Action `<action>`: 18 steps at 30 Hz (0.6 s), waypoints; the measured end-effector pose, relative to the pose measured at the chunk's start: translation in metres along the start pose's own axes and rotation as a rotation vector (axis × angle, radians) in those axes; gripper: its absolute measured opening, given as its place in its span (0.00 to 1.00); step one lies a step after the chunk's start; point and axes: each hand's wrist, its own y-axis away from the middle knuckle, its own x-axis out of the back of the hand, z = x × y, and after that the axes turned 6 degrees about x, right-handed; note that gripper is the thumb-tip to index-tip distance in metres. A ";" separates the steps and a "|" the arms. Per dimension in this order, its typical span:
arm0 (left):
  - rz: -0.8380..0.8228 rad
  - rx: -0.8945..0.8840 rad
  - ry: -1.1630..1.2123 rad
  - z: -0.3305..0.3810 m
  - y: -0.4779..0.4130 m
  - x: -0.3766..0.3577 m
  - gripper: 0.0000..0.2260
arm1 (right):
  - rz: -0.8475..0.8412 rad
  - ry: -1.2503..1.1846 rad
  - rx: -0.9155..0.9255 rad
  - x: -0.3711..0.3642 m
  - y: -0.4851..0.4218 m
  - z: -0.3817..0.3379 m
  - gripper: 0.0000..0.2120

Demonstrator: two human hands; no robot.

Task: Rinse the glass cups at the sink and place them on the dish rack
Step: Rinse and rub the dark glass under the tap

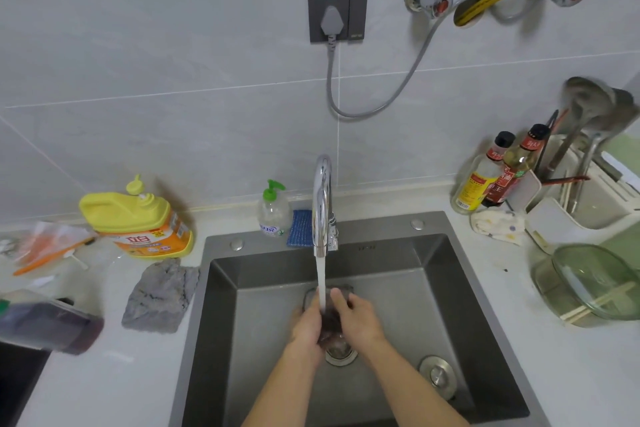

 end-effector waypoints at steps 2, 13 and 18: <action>-0.008 0.072 0.027 0.003 0.003 -0.006 0.18 | -0.139 -0.062 -0.009 0.006 0.001 0.001 0.09; -0.136 0.029 0.160 0.009 0.006 0.005 0.21 | -0.326 -0.135 0.052 0.002 -0.003 0.005 0.10; -0.061 0.112 0.247 0.010 0.007 0.009 0.23 | -0.367 0.404 0.251 0.005 -0.004 0.001 0.17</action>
